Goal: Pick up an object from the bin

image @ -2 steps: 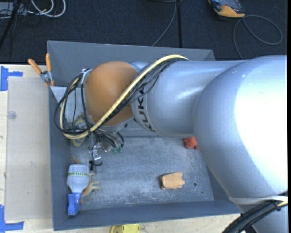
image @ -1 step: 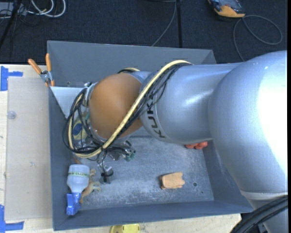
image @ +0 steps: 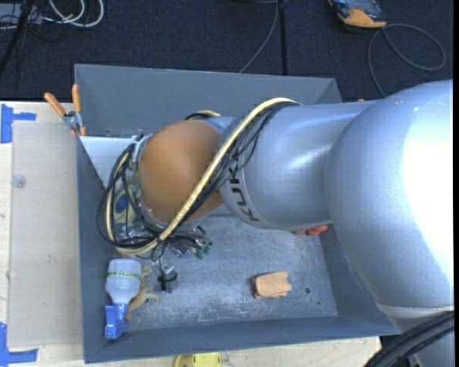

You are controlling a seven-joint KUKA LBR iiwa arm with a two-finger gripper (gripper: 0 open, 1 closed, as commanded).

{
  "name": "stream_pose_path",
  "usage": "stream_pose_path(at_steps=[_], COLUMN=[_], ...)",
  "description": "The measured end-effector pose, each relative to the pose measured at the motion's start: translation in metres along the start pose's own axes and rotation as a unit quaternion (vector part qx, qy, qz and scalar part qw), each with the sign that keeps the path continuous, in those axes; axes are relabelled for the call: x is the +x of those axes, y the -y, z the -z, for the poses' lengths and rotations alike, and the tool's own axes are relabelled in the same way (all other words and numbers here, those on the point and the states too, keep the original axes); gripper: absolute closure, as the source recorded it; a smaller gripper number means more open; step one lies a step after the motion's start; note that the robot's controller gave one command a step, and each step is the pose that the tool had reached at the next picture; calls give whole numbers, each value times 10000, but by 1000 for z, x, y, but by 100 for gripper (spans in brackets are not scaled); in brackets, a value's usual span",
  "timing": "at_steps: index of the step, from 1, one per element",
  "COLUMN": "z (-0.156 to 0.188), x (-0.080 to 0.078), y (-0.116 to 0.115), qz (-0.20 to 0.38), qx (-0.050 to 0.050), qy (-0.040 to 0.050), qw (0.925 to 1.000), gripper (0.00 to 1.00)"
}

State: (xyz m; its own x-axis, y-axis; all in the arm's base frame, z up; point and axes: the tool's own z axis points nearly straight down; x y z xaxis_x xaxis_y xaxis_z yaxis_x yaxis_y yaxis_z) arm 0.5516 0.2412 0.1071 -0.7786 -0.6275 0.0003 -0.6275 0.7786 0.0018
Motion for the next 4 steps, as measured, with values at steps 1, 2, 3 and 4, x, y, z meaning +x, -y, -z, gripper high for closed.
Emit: stream_pose_path(at_steps=[1, 2, 3, 4], z=[-23, -31, -31, -28], x=[2, -3, -3, -2], y=[-5, -5, -5, -5], qz=[1351, 1843, 1840, 1838], qx=[1, 20, 20, 17], qy=[-7, 52, 52, 45], qw=[9908, 9829, 9829, 9829], gripper=[0, 100, 100, 100])
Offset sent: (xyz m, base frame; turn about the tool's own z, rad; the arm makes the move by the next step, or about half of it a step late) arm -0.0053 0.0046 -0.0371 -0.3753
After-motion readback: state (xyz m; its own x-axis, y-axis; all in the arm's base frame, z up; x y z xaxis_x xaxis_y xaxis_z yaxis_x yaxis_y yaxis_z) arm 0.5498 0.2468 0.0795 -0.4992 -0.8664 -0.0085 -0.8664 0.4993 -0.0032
